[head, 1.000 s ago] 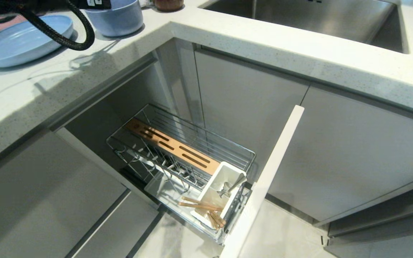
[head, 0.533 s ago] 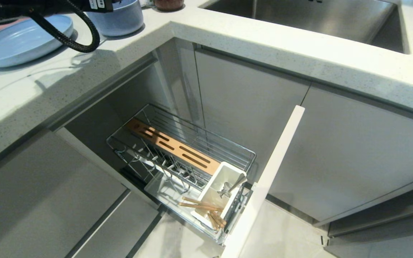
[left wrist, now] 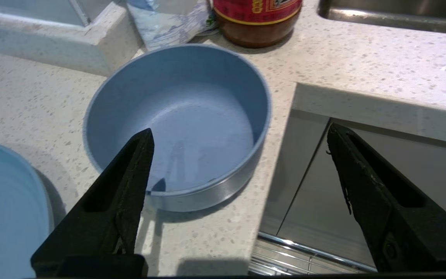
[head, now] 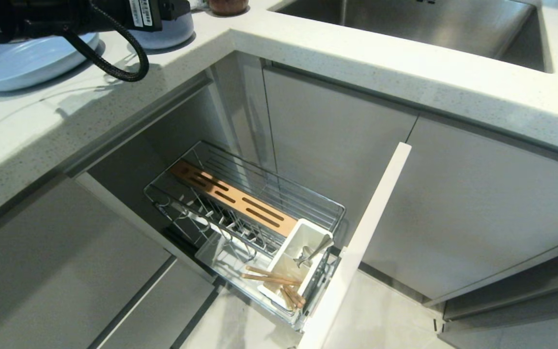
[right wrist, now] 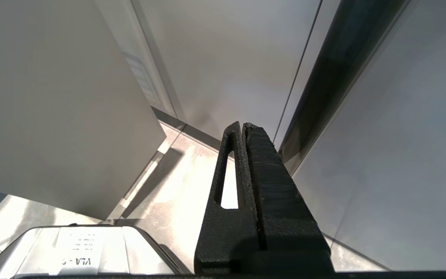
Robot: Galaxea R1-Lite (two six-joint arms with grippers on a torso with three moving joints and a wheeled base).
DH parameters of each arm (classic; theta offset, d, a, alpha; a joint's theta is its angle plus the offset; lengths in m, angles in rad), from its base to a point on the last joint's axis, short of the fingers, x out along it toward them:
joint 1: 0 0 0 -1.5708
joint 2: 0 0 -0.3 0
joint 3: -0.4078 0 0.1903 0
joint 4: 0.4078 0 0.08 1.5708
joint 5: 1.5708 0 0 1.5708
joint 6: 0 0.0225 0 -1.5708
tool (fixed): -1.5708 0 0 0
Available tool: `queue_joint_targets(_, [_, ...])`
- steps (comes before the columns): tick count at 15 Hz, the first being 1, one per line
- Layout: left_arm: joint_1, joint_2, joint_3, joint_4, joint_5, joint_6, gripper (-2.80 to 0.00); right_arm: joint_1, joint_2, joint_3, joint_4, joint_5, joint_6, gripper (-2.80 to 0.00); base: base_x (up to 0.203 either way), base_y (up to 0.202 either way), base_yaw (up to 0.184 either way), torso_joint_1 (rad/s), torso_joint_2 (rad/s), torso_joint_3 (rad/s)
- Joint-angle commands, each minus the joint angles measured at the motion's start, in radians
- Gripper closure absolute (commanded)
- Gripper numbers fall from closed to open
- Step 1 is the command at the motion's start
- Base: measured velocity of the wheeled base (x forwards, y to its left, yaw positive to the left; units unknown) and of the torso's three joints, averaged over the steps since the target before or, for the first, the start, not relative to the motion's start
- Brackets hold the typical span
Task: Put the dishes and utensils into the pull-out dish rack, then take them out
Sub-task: Pick up the bowl and place it in the cupboard
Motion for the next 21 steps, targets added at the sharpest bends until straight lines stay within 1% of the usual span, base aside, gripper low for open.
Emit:
queue_joint_targets(1, [0.014, 0.003, -0.001, 0.001, 0.004, 0.003, -2.8, -0.001, -0.002, 0.002, 0.0, 0.0, 0.0, 0.0, 0.0, 0.0, 0.0, 0.0, 0.0, 0.0])
queue_joint_targets(5, [0.055, 0.058, -0.012, -0.001, -0.003, 0.01, -2.8, -0.001, -0.004, 0.002, 0.0, 0.0, 0.0, 0.0, 0.0, 0.0, 0.0, 0.0, 0.0, 0.0])
queue_joint_targets(9, [0.057, 0.066, -0.012, 0.007, -0.011, 0.011, -2.8, -0.001, -0.004, 0.002, 0.0, 0.0, 0.0, 0.0, 0.0, 0.0, 0.0, 0.0, 0.0, 0.0])
queue_joint_targets(11, [0.057, 0.066, -0.012, 0.014, -0.03, 0.007, -2.8, -0.001, -0.004, 0.002, 0.0, 0.0, 0.0, 0.0, 0.0, 0.0, 0.0, 0.0, 0.0, 0.0])
queue_joint_targets(16, [0.057, 0.066, -0.011, 0.03, -0.032, 0.006, -2.8, -0.001, -0.003, 0.002, 0.0, 0.0, 0.0, 0.0, 0.0, 0.0, 0.0, 0.0, 0.0, 0.0])
queue_joint_targets(17, [0.057, 0.065, -0.011, 0.042, -0.034, 0.005, 0.0, -0.001, -0.003, 0.002, 0.0, 0.0, 0.0, 0.0, 0.0, 0.0, 0.0, 0.0, 0.0, 0.0])
queue_joint_targets(21, [0.056, 0.064, -0.011, 0.048, -0.034, 0.001, 0.0, -0.001, -0.004, 0.002, 0.0, 0.0, 0.0, 0.0, 0.0, 0.0, 0.0, 0.0, 0.0, 0.0])
